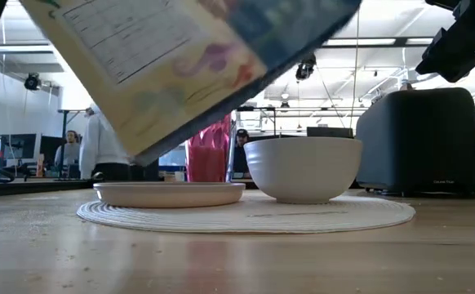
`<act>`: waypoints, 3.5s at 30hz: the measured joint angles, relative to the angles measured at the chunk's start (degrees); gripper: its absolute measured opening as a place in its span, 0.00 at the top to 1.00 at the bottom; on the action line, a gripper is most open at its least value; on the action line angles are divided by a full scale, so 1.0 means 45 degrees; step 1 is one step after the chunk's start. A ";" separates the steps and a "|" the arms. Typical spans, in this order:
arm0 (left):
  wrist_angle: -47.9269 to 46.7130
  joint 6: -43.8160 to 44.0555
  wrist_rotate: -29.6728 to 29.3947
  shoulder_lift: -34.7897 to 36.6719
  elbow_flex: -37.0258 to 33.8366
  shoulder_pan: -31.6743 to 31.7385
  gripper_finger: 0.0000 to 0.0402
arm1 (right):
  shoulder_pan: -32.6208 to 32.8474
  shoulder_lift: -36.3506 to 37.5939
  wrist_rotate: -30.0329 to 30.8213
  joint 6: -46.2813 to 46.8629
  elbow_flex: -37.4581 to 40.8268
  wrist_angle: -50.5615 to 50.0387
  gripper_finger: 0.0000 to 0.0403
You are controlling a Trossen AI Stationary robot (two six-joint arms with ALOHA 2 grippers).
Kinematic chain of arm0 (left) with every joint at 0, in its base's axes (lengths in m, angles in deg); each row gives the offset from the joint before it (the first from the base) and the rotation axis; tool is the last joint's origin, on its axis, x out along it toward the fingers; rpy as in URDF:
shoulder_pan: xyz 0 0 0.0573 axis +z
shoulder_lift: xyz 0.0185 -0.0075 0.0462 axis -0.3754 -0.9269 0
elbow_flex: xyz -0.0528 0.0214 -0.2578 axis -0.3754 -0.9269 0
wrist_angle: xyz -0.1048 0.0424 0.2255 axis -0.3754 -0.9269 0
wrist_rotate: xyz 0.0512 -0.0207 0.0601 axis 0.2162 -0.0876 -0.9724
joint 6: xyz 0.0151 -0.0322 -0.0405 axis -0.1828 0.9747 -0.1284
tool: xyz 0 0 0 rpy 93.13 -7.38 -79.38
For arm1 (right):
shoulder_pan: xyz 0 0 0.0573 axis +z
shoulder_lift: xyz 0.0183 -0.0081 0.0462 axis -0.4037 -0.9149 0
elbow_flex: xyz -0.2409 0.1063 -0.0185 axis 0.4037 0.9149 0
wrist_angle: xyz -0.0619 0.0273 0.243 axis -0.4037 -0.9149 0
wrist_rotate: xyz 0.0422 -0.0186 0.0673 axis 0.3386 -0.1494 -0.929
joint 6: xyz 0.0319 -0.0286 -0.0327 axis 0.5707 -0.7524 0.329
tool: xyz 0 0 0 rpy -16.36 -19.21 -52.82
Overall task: Arrange a breakfast setting
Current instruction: Pour the cereal from the cereal box into the white bowl
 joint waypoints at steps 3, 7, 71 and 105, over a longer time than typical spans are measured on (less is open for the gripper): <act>-0.0003 -0.0394 -0.1096 0.0000 0.0870 -0.0741 1.00 | 0.0000 0.0000 0.0004 0.0004 0.0000 0.0000 0.67; 0.0068 -0.0992 -0.2660 0.0075 0.1756 -0.1704 1.00 | 0.0000 0.0000 0.0001 0.0002 0.0000 0.0000 0.68; 1.1108 -0.0088 -0.9245 0.5141 -0.8564 -0.5143 1.00 | -0.0092 -0.4891 0.1825 -0.4835 -0.0005 1.0632 0.42; 1.5953 -0.2887 -0.8067 0.5999 -1.0839 -0.5039 1.00 | -0.0110 -0.4865 -0.3694 -0.6638 -0.0709 1.2877 0.42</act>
